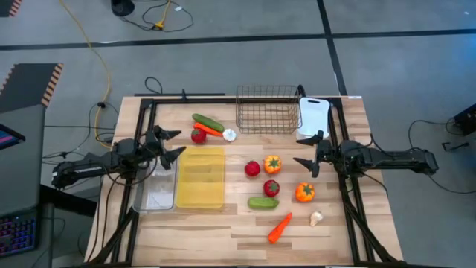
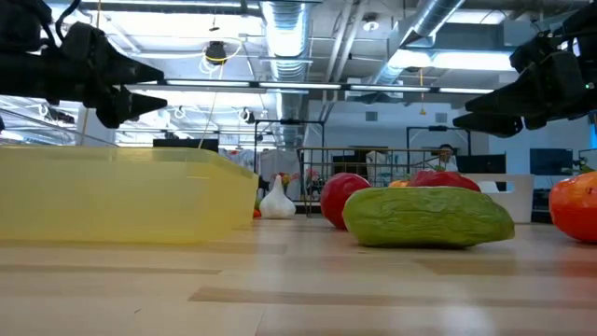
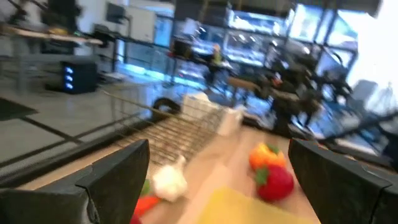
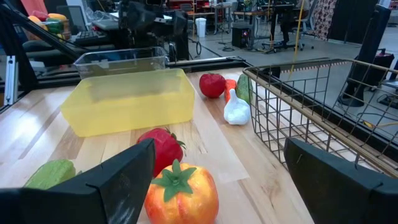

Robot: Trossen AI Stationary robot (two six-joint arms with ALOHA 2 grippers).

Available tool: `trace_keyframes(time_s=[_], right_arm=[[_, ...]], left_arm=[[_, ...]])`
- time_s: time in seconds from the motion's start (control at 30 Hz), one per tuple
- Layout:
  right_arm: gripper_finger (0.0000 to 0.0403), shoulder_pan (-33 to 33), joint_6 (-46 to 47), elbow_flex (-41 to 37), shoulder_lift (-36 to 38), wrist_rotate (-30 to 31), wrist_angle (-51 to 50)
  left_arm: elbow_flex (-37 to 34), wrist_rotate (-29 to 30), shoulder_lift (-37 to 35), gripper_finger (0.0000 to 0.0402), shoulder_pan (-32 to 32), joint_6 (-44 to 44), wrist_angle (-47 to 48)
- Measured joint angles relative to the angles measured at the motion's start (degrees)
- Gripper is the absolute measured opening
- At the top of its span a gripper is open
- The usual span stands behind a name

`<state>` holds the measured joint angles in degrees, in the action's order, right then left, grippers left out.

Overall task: Sort produce into baskets
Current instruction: Put the top left red tomato into the transparent bin

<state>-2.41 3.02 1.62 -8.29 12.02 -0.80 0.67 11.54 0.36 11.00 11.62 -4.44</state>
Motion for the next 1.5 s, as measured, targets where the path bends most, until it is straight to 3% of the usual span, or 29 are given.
trace_keyframes(time_s=[0.27, 0.47, 0.63, 0.8, 1.07, 1.3, 1.5], right_arm=[[0.0382, 0.00, 0.00, 0.01, 0.00, 0.00, 0.00], [0.0382, 0.00, 0.00, -0.01, 0.00, -0.01, -0.01], [0.0382, 0.00, 0.00, -0.01, 0.00, -0.01, -0.02], [0.0382, 0.00, 0.00, 0.01, 0.00, -0.01, -0.02], [0.0382, -0.01, 0.00, -0.01, 0.00, 0.00, 0.00], [0.0382, -0.01, -0.01, -0.01, 0.00, 0.00, -0.01], [0.0382, -0.01, 0.00, 0.01, 0.00, -0.01, -0.02]], left_arm=[[5.30, 7.36, 5.82, 0.0371, 0.02, 3.06, -0.53], [14.61, 16.05, 20.66, 0.0371, 0.34, 6.19, 0.81], [27.59, 18.18, 35.20, 0.0371, 3.77, 10.35, 13.04], [42.63, 15.52, 49.72, 0.0371, 8.87, 13.74, 30.44], [61.47, 2.33, 70.11, 0.0371, 17.32, 12.08, 50.78], [66.06, -7.16, 83.14, 0.0371, 21.26, 9.65, 55.05], [66.07, -10.70, 91.00, 0.0371, 22.27, 9.96, 58.22]])
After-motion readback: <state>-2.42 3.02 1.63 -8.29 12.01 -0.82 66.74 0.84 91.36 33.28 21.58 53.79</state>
